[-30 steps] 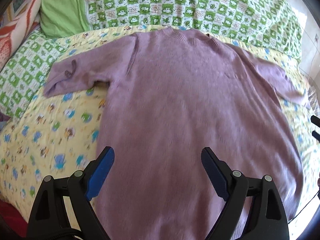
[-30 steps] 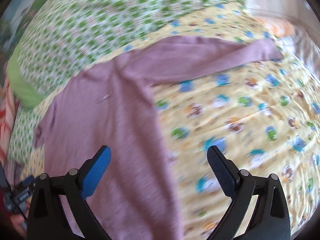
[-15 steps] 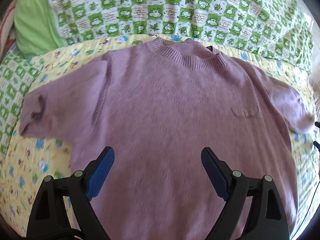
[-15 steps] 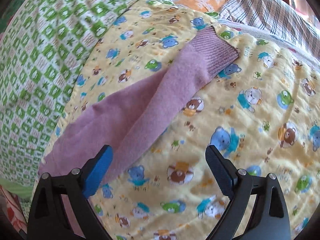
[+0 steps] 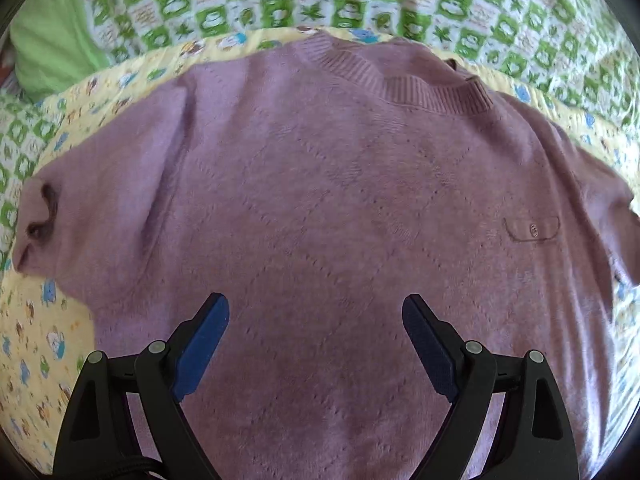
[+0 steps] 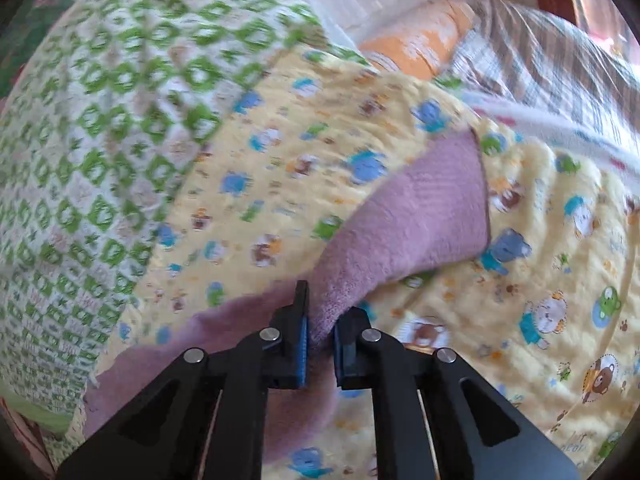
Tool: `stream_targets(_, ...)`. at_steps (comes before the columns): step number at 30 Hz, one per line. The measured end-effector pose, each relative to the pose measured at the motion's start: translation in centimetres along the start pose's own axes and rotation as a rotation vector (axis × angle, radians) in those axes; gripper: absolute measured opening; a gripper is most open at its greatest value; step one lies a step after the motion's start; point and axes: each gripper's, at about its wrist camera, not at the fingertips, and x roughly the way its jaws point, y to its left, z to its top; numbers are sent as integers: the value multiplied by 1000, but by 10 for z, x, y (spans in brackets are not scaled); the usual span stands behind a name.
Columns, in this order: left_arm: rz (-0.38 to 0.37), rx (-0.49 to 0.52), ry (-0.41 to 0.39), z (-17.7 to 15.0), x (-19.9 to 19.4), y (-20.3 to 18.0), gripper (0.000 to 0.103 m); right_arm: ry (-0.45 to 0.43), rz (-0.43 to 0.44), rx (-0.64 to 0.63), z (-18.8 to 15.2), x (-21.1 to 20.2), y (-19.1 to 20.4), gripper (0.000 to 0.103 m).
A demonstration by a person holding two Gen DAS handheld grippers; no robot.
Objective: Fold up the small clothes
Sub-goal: 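Fold the held sleeve across the sweater body with the right gripper, then grasp the other sleeve cuff with the left gripper and fold it across the body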
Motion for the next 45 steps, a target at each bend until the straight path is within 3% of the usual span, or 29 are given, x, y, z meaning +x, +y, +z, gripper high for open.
stream_targets(4,-32,-47,-2,-8,-10,20,89,-43,215,-324,-37,-32,122,11)
stream_targets(5,-43,-62,-3,-10,-12,26,89,-29,281,-420,-56,-36,156,11)
stream_targets(7,-67,-87,7,-14,-12,35,89,82,425,-567,-103,-34,214,14)
stream_targets(9,-94,-121,39,-15,-8,43,89,230,519,-656,-153,-24,252,38)
stream_targets(11,-127,-153,71,-17,-5,48,89,325,557,-687,-190,-15,266,54)
stream_targets(12,-154,-174,82,-17,-2,51,89,366,567,-691,-204,-10,267,56)
stream_targets(16,-212,-217,120,-15,12,49,89,444,536,-625,-215,7,244,56)
stream_targets(21,-287,-300,204,-6,44,29,91,435,433,-547,-195,14,206,56)
stream_targets(24,-235,-304,215,3,58,8,93,411,402,-509,-184,13,189,56)
stream_targets(26,-201,-284,179,11,61,-3,89,398,382,-491,-179,12,184,56)
stream_targets(27,-207,-262,144,16,59,-9,64,394,374,-480,-176,12,180,56)
stream_targets(28,-220,-243,137,19,58,-13,20,390,370,-473,-174,12,180,56)
stream_targets(29,-237,-225,144,22,57,-16,3,384,365,-467,-170,10,177,56)
stream_targets(34,-270,-241,-22,31,0,10,4,333,340,-461,-155,3,173,56)
stream_targets(36,-218,-269,-69,21,-15,39,3,314,331,-459,-150,2,172,56)
stream_targets(40,-152,-370,14,-11,8,87,3,319,290,-425,-146,11,163,56)
stream_targets(45,-147,-395,14,-31,7,99,3,349,247,-431,-145,34,162,56)
